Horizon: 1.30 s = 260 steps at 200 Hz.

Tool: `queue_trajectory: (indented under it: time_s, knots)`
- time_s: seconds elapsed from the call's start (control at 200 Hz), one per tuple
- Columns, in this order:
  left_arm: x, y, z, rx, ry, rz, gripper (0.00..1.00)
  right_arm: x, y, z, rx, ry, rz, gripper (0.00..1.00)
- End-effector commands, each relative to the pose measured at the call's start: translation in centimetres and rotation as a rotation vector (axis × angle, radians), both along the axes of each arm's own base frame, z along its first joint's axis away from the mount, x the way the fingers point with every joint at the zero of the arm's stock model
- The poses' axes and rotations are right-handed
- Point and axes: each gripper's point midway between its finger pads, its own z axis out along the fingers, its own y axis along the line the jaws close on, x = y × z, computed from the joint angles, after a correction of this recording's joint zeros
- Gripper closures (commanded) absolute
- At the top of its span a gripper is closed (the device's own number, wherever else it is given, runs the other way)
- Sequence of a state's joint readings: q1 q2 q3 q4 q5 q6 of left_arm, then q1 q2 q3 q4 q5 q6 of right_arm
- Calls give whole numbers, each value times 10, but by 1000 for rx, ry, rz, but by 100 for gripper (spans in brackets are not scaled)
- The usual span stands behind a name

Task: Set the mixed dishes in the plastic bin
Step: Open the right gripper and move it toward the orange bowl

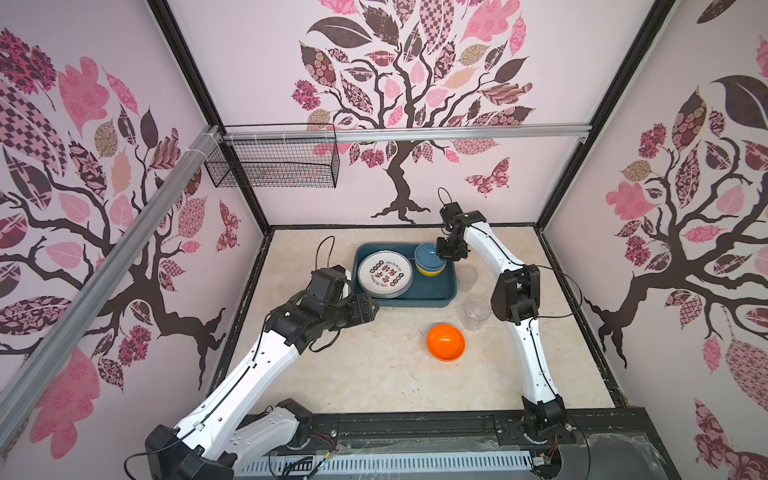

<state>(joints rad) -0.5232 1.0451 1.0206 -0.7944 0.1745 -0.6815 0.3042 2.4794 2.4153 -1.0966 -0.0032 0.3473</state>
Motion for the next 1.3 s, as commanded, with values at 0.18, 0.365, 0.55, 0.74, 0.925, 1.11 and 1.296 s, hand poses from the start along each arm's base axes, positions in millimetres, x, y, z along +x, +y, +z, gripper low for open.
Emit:
queue_trajectory:
  time_s: [0.18,0.365,0.55,0.74,0.925,1.11,1.296]
  knots:
    - [-5,0,-6,-18,6,-6,23,-3,-8,50,0,-73,-20,69]
    - [-10,0,-9,-30,17,-16,22,-19,-10,80,26,-99,-8,65]
    - [-21,-7,-12,-74,23,-71,23,-50,-11,112,60,-155,16,62]
    - [-36,-18,-22,-135,63,-141,23,-94,-12,128,149,-196,26,60]
    - [-48,-29,-29,-164,87,-202,23,-143,-13,134,251,-221,35,58]
    - [-60,-52,-31,-175,73,-287,23,-189,-17,137,342,-261,37,55]
    - [-63,-64,-35,-186,82,-326,23,-237,-32,116,353,-243,4,51]
